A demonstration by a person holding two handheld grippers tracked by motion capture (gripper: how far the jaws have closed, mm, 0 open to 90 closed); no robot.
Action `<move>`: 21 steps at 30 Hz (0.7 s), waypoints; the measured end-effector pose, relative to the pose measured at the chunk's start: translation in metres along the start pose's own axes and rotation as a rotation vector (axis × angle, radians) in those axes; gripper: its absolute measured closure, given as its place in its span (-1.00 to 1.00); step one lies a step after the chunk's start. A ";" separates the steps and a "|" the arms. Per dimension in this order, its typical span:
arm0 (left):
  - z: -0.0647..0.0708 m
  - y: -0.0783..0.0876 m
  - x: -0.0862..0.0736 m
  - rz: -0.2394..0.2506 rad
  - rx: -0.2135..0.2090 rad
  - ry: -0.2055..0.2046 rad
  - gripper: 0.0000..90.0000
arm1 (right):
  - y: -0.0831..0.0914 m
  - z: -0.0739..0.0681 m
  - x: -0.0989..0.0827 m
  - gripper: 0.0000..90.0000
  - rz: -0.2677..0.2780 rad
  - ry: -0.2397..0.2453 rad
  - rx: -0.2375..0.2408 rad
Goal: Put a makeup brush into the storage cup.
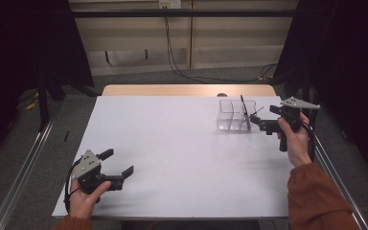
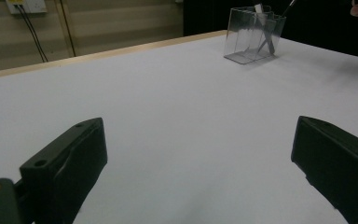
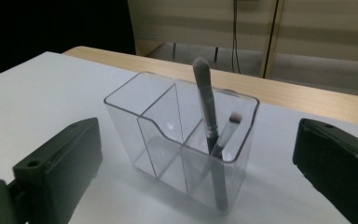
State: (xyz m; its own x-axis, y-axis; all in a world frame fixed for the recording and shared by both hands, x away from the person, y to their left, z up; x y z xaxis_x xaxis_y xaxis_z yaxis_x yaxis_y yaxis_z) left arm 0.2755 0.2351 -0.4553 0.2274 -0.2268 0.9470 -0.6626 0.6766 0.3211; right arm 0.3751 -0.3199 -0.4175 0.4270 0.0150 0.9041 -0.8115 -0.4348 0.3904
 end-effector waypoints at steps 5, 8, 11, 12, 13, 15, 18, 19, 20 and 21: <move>0.000 0.004 0.000 0.010 0.004 0.002 -0.92 | 0.008 -0.005 -0.006 -1.00 0.041 0.006 -0.008; 0.000 0.005 0.000 0.014 0.005 0.002 -0.92 | 0.012 -0.007 -0.009 -1.00 0.039 0.002 0.006; 0.000 0.005 0.000 0.014 0.007 0.005 -0.92 | 0.015 -0.010 -0.012 -1.00 0.067 0.014 -0.010; 0.000 0.005 0.000 0.013 0.007 0.003 -0.92 | 0.016 -0.011 -0.013 -1.00 0.066 0.013 -0.015; 0.001 0.005 0.000 0.016 0.006 0.006 -0.92 | 0.017 -0.012 -0.014 -1.00 0.064 0.015 -0.015; 0.001 0.006 0.000 0.014 0.010 0.007 -0.92 | 0.021 -0.016 -0.016 -1.00 0.057 0.023 -0.008; 0.001 0.008 -0.001 0.014 0.014 0.009 -0.92 | 0.027 -0.021 -0.020 -0.99 0.077 0.043 -0.033; 0.001 0.009 -0.001 0.017 0.014 0.014 -0.92 | 0.029 -0.022 -0.022 -0.99 0.083 0.043 -0.042; 0.000 0.009 0.000 0.018 0.014 0.012 -0.92 | 0.030 -0.024 -0.025 -0.99 0.081 0.040 -0.036; 0.000 0.010 0.000 0.018 0.016 0.010 -0.92 | 0.031 -0.025 -0.028 -0.99 0.079 0.035 -0.028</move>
State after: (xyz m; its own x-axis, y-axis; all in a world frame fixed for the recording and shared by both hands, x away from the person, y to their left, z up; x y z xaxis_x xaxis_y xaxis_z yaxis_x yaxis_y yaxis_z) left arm 0.2687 0.2416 -0.4525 0.2229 -0.2074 0.9525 -0.6778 0.6693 0.3044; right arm 0.3278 -0.3114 -0.4262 0.3473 0.0133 0.9377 -0.8532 -0.4103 0.3219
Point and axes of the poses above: each handheld gripper's, and its own axes: y roughly backward along the jaws, x roughly out of its top, z roughly to its right, the point moved 2 cm from there along -y, roughly forward along the jaws, and after that the axes turned 3 degrees about -y, right-handed, at the moved point
